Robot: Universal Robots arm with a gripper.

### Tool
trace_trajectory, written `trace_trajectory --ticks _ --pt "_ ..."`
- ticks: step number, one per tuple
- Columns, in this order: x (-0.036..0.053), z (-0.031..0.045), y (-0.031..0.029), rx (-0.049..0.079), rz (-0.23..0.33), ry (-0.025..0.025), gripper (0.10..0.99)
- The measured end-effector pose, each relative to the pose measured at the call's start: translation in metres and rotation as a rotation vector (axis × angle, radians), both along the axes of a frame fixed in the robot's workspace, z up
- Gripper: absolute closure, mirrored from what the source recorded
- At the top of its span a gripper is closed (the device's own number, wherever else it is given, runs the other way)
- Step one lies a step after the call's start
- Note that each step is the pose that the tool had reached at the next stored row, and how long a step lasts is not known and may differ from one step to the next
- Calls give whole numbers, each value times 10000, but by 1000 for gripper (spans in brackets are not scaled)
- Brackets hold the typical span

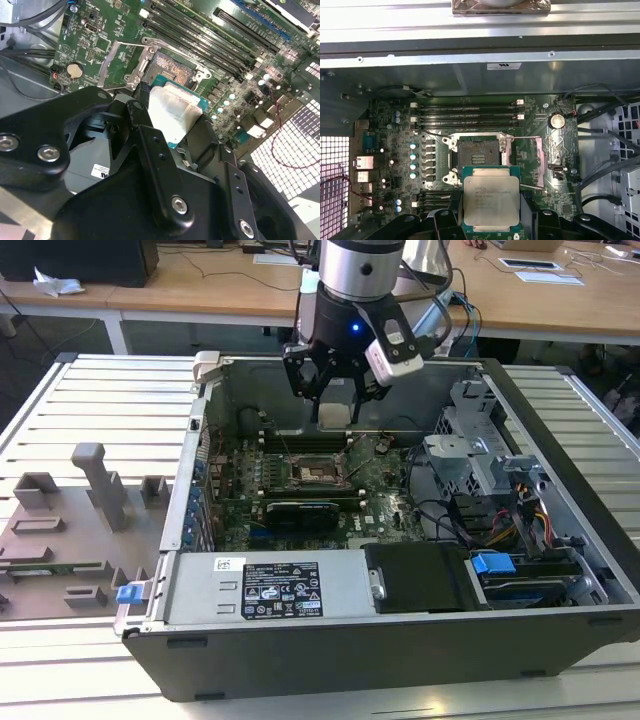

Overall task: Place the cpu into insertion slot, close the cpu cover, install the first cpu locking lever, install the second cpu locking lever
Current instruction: 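Place the cpu into insertion slot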

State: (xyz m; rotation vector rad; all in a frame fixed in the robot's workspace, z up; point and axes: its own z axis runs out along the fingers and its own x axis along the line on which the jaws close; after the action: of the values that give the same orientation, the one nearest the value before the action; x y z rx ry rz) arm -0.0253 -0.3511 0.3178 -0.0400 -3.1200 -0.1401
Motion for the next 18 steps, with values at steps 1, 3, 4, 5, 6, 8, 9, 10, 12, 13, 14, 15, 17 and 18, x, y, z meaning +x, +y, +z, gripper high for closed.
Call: trace_trajectory --ticks 1,3,4,5,6,8,9,10,12,13,14,15,17,18 --pt "0 -7 0 1 1 0 545" --pt "0 -22 0 0 1 0 545" --pt "0 -29 0 0 0 1 545" --pt "0 -35 0 -1 1 1 545" --pt "0 -42 0 0 0 1 545" --pt "0 -62 0 -1 1 0 545" --pt "0 -72 0 -1 0 0 545" --pt "0 -77 0 0 0 1 545" --pt "0 -92 0 0 1 0 545" --pt "0 -100 0 -1 0 0 545" --pt "0 -110 0 0 1 0 545" --pt "0 -116 0 0 0 1 545" --pt "0 -130 0 0 0 1 545" --pt "0 -137 0 -1 1 1 545"
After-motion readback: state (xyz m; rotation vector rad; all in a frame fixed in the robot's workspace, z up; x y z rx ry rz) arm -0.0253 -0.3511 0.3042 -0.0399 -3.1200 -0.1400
